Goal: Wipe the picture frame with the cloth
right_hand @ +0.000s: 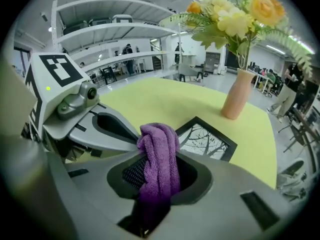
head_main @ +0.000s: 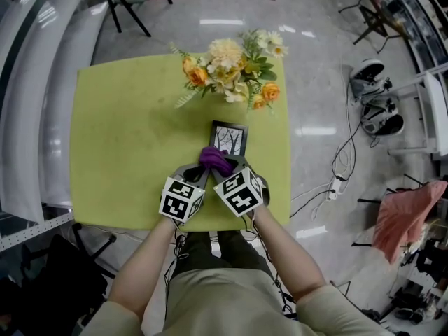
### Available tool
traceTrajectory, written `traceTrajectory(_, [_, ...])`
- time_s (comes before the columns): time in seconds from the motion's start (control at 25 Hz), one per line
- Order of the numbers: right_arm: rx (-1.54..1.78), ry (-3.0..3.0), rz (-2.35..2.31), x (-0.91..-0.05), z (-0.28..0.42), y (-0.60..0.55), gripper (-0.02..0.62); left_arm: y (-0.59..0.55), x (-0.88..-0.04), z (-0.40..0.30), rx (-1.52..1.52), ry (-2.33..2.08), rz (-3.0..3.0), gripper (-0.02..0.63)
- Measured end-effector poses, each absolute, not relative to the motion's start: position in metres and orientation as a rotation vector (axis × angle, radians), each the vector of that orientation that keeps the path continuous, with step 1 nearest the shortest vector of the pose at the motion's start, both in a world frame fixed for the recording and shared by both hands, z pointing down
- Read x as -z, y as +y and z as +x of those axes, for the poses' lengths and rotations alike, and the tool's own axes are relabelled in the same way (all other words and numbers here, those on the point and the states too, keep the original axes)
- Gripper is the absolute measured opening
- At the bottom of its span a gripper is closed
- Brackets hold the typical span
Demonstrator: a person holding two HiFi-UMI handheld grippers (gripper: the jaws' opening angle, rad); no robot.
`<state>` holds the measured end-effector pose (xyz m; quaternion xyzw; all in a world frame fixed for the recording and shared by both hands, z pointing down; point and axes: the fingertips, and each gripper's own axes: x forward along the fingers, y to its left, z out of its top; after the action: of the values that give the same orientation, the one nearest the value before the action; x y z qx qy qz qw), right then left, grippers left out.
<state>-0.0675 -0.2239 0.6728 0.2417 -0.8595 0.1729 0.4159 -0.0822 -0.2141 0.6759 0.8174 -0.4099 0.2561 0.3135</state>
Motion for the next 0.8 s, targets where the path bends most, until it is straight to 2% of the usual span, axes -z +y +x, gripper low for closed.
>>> traceTrajectory(0.48, [-0.461, -2.002, 0.810, -0.660, 0.035, -0.226, 0.098, -0.214, -0.679, -0.086, -0.619, -1.075, 2.060, 0.009])
traceTrajectory(0.8, [-0.500, -2.130, 1.058, -0.569, 0.077, -0.233, 0.098, -0.213, -0.634, -0.109, -0.590, -1.133, 2.073, 0.008])
